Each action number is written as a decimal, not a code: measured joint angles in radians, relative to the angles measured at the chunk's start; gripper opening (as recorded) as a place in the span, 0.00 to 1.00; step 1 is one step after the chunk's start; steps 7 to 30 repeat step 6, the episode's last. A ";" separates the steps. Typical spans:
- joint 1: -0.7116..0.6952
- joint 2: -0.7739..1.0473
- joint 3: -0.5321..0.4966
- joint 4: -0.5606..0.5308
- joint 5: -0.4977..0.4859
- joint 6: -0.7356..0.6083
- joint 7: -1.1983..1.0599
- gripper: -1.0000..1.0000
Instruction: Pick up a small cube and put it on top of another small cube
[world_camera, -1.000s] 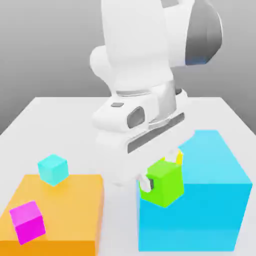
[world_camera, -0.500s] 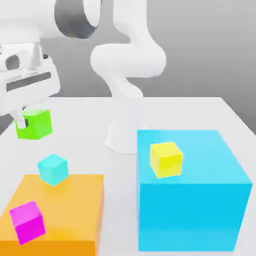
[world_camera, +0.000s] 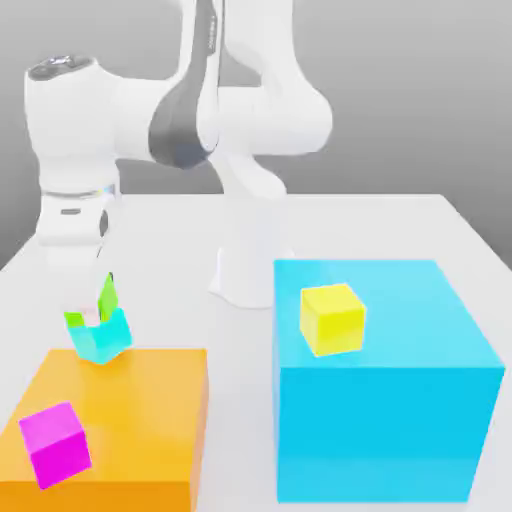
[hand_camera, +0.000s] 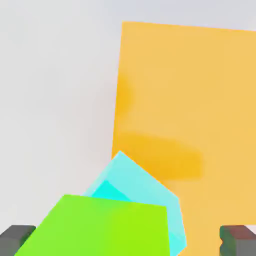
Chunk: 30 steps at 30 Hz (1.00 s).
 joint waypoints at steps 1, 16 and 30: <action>-0.001 -0.008 0.002 0.003 -0.001 -0.011 0.001 1.00; -0.025 -0.141 0.042 0.046 -0.025 -0.183 0.026 1.00; -0.025 -0.141 0.042 0.046 -0.025 -0.183 0.026 1.00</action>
